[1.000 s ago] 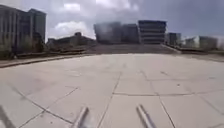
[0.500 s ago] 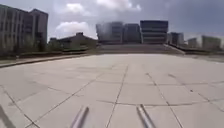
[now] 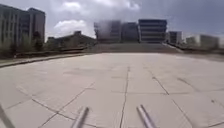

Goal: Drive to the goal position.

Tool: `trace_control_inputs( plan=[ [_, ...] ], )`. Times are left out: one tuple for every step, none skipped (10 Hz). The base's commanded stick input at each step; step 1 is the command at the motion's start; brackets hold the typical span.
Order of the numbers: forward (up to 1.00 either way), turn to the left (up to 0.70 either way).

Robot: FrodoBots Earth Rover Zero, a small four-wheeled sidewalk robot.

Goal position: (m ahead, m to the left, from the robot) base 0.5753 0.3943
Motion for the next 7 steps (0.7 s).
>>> trace_control_inputs(
  plan=[
    [1.00, -0.36],
    [1.00, -0.36],
    [1.00, -0.36],
    [1.00, -0.36],
    [1.00, -0.36],
    [1.00, -0.36],
    [1.00, -0.36]
  ],
)
